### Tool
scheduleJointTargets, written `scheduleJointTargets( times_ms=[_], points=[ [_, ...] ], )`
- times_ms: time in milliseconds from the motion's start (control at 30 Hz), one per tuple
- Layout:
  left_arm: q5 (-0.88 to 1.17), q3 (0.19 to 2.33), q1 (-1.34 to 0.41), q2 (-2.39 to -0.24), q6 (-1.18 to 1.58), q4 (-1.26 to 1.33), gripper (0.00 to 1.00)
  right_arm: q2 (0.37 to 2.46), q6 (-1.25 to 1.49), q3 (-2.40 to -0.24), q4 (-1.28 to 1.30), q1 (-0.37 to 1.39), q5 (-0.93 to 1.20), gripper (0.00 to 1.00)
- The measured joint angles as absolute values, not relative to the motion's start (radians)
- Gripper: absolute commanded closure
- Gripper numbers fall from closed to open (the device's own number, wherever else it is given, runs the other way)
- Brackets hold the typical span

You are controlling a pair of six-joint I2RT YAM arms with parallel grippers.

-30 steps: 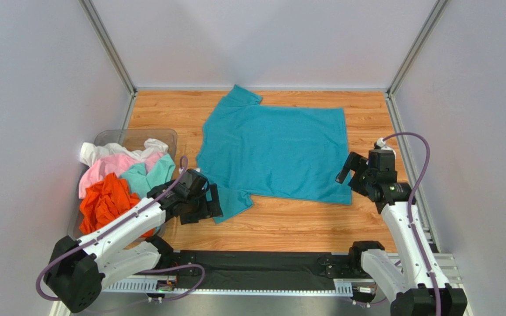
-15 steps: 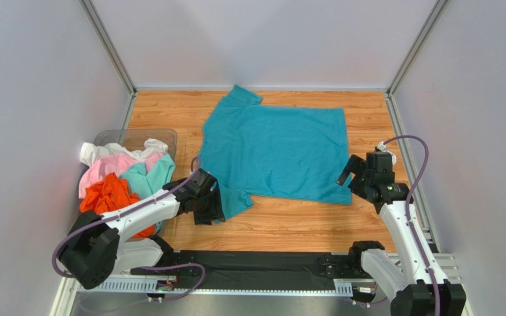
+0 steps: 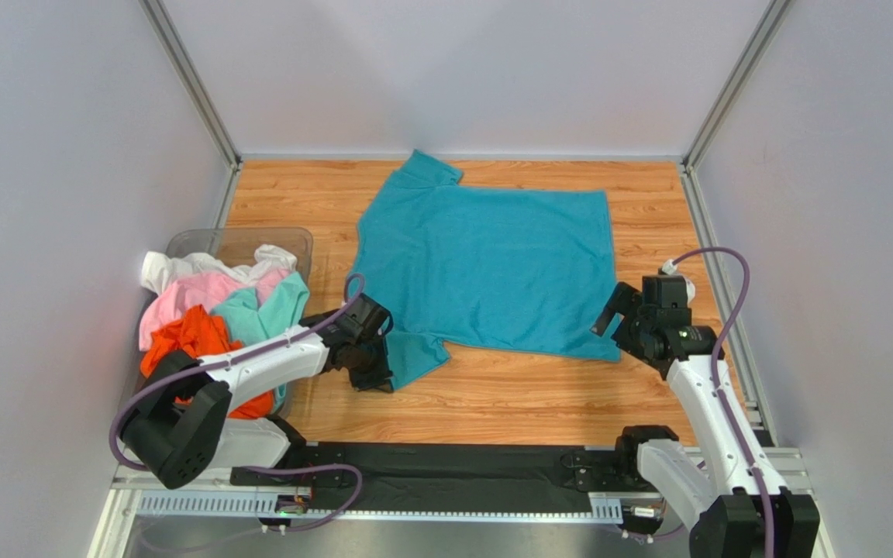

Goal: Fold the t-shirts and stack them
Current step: Fold the tshirt

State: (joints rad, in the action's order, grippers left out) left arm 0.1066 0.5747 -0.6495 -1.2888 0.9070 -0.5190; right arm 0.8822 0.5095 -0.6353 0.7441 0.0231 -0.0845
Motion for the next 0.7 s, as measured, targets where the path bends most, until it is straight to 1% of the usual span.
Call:
scheduleJointTargets(
  times_ms=[233, 333, 367, 533, 567, 600, 667, 700],
  points=[
    [0.098, 0.574, -0.653, -1.281, 0.903, -0.519, 1.0, 0.899, 0.562, -0.588, 0.744, 0.023, -0.058, 0.04],
    [0.089, 0.567, -0.653, -1.267, 0.899, -0.521, 1.0, 0.93, 0.583, -0.567, 0.738, 0.023, -0.07, 0.09],
    [0.086, 0.563, -0.653, -1.259, 0.898, -0.521, 1.0, 0.941, 0.59, -0.561, 0.733, 0.023, -0.08, 0.14],
    [0.07, 0.548, -0.653, -1.217, 0.891, -0.539, 1.0, 1.029, 0.613, -0.538, 0.693, 0.023, -0.14, 0.24],
    [0.068, 0.544, -0.653, -1.206, 0.891, -0.543, 1.0, 1.049, 0.617, -0.536, 0.683, 0.023, -0.146, 0.32],
    [0.065, 0.541, -0.653, -1.193, 0.891, -0.55, 1.0, 1.064, 0.619, -0.536, 0.674, 0.023, -0.15, 0.35],
    [0.055, 0.536, -0.653, -1.167, 0.891, -0.563, 1.0, 1.101, 0.627, -0.534, 0.647, 0.023, -0.156, 0.4],
    [0.049, 0.535, -0.653, -1.152, 0.891, -0.571, 1.0, 1.114, 0.63, -0.532, 0.634, 0.023, -0.157, 0.41]
  ],
)
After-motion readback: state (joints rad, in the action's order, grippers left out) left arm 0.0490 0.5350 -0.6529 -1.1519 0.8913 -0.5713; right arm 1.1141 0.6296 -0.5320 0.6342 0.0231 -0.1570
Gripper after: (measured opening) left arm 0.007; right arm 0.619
